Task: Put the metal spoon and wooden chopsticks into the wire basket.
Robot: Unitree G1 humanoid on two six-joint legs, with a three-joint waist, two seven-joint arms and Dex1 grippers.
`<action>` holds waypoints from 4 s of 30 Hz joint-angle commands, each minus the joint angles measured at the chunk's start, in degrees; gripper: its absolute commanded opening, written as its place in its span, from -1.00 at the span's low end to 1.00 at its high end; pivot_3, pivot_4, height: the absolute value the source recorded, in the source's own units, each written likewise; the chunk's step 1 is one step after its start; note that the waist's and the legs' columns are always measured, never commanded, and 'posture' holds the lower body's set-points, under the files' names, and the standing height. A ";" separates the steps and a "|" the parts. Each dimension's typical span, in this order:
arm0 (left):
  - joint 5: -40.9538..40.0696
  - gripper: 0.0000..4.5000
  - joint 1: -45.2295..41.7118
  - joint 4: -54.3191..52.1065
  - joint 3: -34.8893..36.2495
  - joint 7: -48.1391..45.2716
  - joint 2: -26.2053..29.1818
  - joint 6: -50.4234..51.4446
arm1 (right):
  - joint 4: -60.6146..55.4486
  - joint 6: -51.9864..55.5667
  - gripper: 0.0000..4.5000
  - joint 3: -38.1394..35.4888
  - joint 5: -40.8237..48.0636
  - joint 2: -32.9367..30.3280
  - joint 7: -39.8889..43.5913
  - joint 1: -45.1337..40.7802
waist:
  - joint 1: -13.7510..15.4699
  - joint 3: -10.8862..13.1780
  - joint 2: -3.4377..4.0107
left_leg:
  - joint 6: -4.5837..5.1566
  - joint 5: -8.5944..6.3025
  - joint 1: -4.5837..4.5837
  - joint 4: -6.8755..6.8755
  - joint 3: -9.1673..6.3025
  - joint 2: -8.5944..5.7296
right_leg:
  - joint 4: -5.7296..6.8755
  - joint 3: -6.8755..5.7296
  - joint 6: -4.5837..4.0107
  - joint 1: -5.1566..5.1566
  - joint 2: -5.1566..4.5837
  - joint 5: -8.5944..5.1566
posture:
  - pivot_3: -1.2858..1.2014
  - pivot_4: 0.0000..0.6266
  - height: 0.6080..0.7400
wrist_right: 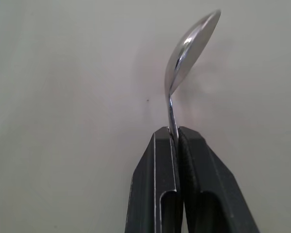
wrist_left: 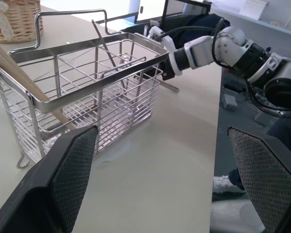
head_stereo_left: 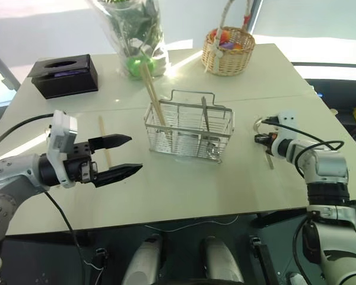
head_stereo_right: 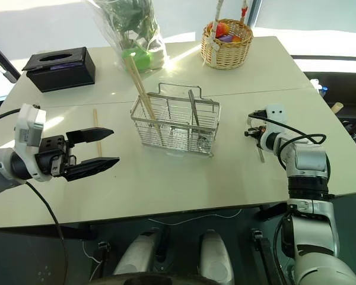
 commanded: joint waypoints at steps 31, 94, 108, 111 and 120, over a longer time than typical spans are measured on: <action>5.20 1.00 -7.69 7.21 -3.99 -3.90 -2.50 -2.09 | -36.42 -27.82 -0.97 5.57 4.79 26.30 -17.51 -8.17 | 0.12 0.36 0.37 | -0.05 0.03 -0.05 -0.10 -0.06 0.01 | 0.14 0.05 0.02 -0.31 0.25 0.02 | 0.03 -0.52 1.00; 35.39 1.00 -6.71 21.36 -1.99 34.62 -22.60 -17.17 | -47.48 22.30 0.99 -6.06 55.15 -20.39 11.25 -10.55 | 0.52 0.39 0.05 | -0.05 -0.10 -0.48 0.08 -0.10 -0.14 | -0.11 -0.21 0.03 -0.25 -0.30 0.02 | 0.03 -0.52 1.00; 40.90 1.00 -12.79 16.26 -4.51 51.16 -32.07 -5.15 | -47.64 19.09 0.99 -2.74 57.06 -28.27 21.58 -7.03 | 0.89 0.45 -0.30 | -0.04 -0.10 -0.81 0.27 -0.12 -0.14 | -0.09 -0.46 0.23 -0.44 -0.32 0.13 | 0.03 -0.52 1.00; 40.93 1.00 -13.76 16.48 -5.28 51.83 -33.42 -4.36 | -47.84 18.43 0.99 -2.08 56.54 -28.51 22.27 -6.58 | 1.41 0.44 -0.30 | -0.05 -0.10 -0.81 0.31 -0.09 -0.14 | -0.09 -0.47 0.25 -0.43 -0.32 0.15 | 0.03 -0.52 1.00; 48.10 1.00 -18.21 22.72 -11.60 56.71 -35.36 2.90 | -48.59 14.99 0.99 0.37 54.86 -27.05 21.32 -5.55 | 1.89 0.48 -0.37 | -0.05 -0.10 -0.88 0.50 -0.09 -0.17 | -0.08 -0.49 0.30 -0.38 -0.32 0.18 | 0.03 -0.52 1.00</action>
